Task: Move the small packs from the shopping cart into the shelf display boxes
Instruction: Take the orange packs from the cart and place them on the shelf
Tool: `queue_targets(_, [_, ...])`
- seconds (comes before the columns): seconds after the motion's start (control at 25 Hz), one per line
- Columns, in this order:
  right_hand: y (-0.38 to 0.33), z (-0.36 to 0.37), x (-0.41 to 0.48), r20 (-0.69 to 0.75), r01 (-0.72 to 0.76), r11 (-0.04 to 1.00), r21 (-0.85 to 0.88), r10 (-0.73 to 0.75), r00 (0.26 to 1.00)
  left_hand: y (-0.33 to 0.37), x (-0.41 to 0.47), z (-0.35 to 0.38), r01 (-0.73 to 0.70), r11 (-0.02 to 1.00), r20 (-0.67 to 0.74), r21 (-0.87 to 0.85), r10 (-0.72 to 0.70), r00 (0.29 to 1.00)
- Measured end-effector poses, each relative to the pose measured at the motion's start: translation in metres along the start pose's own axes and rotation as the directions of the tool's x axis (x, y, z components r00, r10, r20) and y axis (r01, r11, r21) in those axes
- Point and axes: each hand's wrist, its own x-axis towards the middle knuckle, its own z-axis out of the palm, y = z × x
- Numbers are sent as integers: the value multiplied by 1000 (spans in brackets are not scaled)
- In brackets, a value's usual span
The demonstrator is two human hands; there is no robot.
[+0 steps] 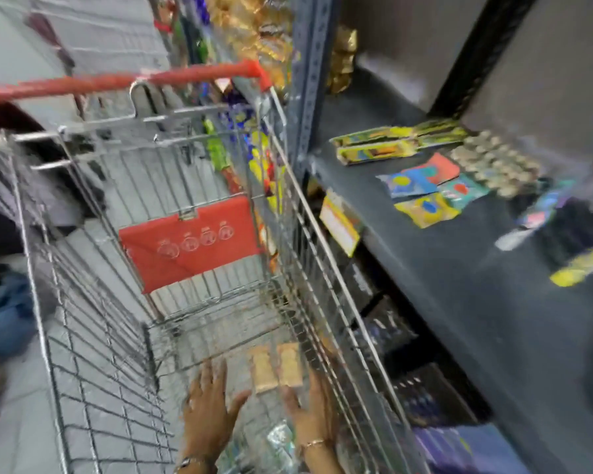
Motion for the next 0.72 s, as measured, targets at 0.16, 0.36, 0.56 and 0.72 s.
queue_targets(0.16, [64, 57, 62, 231, 58, 997, -58, -43, 972, -12, 64, 54, -331, 924, 123, 192, 312, 942])
queue_targets(0.36, [63, 54, 120, 561, 500, 756, -422, -215, 799, -3, 102, 67, -554, 822, 265, 131, 509, 819])
queue_targets(0.56, [34, 53, 132, 607, 475, 775, -416, -151, 780, -6, 92, 56, -482, 870, 160, -103, 493, 855])
queue_targets(0.72, [32, 70, 101, 411, 296, 872, -391, -123, 903, -5, 80, 21, -462, 867, 65, -185, 480, 875])
